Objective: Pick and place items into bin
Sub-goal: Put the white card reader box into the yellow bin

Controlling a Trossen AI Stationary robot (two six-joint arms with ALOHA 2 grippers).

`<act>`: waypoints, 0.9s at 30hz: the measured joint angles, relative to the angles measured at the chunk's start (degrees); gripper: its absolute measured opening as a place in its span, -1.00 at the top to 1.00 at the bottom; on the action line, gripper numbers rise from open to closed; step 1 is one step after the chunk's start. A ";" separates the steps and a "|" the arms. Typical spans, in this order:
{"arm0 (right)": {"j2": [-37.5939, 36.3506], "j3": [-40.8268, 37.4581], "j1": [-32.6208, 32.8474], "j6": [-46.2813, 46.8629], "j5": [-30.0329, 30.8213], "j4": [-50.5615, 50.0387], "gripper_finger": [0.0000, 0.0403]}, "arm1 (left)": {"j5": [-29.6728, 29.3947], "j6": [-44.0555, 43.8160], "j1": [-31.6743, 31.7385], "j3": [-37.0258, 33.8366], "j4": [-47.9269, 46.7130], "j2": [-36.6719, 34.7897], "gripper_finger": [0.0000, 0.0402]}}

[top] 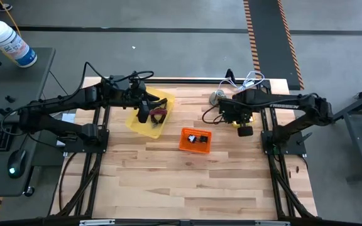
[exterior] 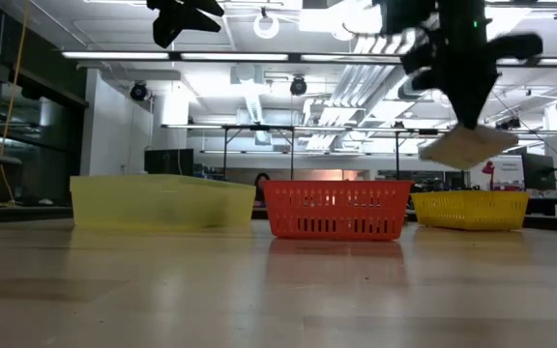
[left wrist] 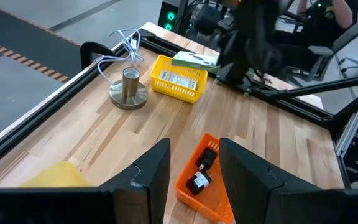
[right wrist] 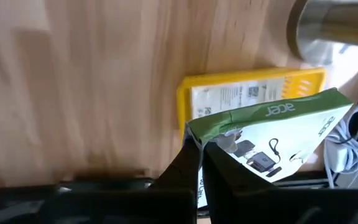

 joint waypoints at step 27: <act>-0.02 -13.33 -8.32 -9.63 3.14 14.52 0.99 | 0.00 -0.03 0.00 0.00 -0.98 0.00 0.38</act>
